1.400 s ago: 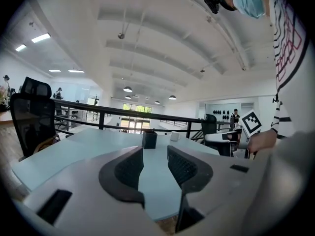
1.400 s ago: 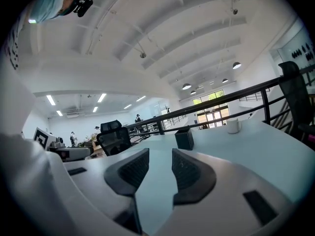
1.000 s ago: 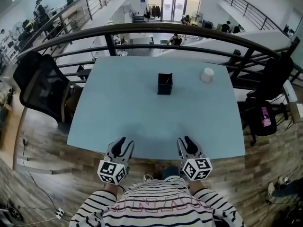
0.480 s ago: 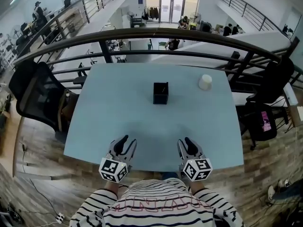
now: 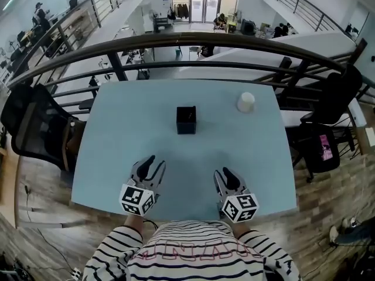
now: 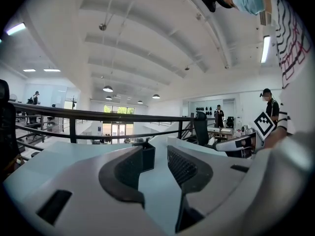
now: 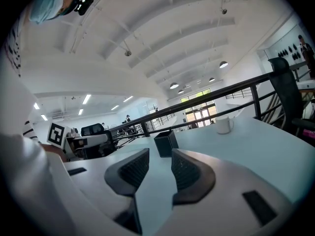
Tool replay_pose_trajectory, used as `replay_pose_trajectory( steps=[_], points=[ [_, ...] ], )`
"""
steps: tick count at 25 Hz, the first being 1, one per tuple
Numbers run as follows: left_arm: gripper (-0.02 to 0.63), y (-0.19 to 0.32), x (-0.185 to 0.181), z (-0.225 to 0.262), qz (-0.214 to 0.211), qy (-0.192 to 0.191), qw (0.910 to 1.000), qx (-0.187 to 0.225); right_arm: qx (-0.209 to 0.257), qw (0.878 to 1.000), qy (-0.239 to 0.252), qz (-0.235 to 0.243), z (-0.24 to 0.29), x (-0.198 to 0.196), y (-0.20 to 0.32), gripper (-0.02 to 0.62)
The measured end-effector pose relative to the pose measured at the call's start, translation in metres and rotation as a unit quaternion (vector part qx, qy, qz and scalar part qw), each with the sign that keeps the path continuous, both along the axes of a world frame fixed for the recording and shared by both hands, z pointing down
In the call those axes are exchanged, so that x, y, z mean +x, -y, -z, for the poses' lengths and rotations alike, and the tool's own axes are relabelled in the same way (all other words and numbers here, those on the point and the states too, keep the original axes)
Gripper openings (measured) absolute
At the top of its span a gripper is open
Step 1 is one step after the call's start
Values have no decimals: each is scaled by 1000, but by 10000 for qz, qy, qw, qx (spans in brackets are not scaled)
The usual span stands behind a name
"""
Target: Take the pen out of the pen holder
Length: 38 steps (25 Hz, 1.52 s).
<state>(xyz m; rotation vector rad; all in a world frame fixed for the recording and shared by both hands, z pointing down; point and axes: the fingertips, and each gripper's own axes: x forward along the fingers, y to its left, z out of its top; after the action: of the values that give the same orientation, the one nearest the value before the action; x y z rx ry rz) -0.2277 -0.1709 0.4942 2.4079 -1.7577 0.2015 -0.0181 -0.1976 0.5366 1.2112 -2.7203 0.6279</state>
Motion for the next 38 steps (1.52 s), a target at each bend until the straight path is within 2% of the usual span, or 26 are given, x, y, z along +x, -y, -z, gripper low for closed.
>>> replay_pose_trajectory(
  steps=[16, 25, 38],
  points=[
    [133, 111, 39, -2, -584, 301, 9978, -50, -182, 9995, -47, -251, -13, 34, 38, 137],
    [156, 176, 45, -19, -564, 565, 9953, -555, -308, 9988, -96, -378, -24, 48, 55, 137],
    [169, 250, 54, -31, -635, 1119, 9873, -935, -444, 9976, 6, -523, -35, 61, 68, 137]
  ],
)
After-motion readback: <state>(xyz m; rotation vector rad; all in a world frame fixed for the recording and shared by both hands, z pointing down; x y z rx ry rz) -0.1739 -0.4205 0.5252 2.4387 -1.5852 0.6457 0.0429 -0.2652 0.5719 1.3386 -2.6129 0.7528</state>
